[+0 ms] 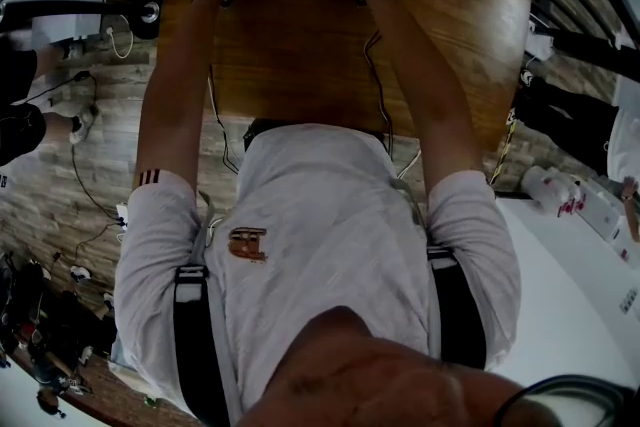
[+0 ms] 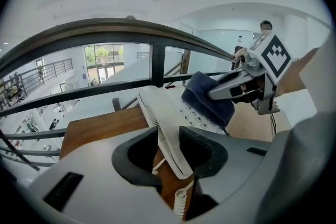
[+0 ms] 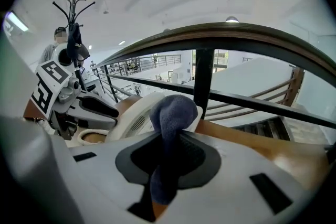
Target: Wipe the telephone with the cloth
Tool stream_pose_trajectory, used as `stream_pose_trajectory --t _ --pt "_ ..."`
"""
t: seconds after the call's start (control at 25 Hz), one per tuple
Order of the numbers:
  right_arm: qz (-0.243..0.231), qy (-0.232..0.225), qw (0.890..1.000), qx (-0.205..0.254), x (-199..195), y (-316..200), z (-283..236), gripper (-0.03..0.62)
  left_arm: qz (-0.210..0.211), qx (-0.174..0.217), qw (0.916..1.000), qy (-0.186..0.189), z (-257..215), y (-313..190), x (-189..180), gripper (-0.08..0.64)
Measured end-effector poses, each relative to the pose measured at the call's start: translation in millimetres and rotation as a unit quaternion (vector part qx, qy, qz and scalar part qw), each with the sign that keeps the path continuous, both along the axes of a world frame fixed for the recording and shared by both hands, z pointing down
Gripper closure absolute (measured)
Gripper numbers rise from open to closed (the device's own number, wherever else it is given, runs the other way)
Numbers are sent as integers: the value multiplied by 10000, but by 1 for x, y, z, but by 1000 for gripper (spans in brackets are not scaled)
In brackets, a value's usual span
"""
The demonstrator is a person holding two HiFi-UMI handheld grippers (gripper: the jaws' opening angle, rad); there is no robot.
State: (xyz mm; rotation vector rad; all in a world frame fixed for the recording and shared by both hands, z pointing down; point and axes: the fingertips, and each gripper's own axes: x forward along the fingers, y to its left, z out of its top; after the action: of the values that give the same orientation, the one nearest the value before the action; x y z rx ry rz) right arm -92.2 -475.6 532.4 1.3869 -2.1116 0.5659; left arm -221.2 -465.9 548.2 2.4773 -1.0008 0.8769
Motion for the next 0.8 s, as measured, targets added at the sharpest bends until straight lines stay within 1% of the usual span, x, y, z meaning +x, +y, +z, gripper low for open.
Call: stream_pose_trajectory --t 0.12,0.24,0.32,0.48,0.6,0.68,0.8 --pt "44 -97 9999 46 8 11 -5 514 9 9 10000 -13 -1 2 -1 422" --pt "4 -414 9991 124 2 21 -13 514 3 0 10000 5 0 1 2 422" --pt "-76 -599 9980 166 -10 29 -21 514 5 -14 10000 29 0 2 4 422" --pt "-305 -936 9951 124 -49 39 -29 514 5 -13 10000 31 -2 3 4 420" --pt "-310 -1096 9935 5 -69 41 -25 514 -3 -10 10000 36 -3 2 6 420" --pt "-273 -1157 9928 -113 -79 42 -16 514 -2 -9 10000 41 -2 2 7 420" --pt "-239 -1106 9933 -234 -87 42 -3 514 -2 0 10000 31 -3 4 10 422"
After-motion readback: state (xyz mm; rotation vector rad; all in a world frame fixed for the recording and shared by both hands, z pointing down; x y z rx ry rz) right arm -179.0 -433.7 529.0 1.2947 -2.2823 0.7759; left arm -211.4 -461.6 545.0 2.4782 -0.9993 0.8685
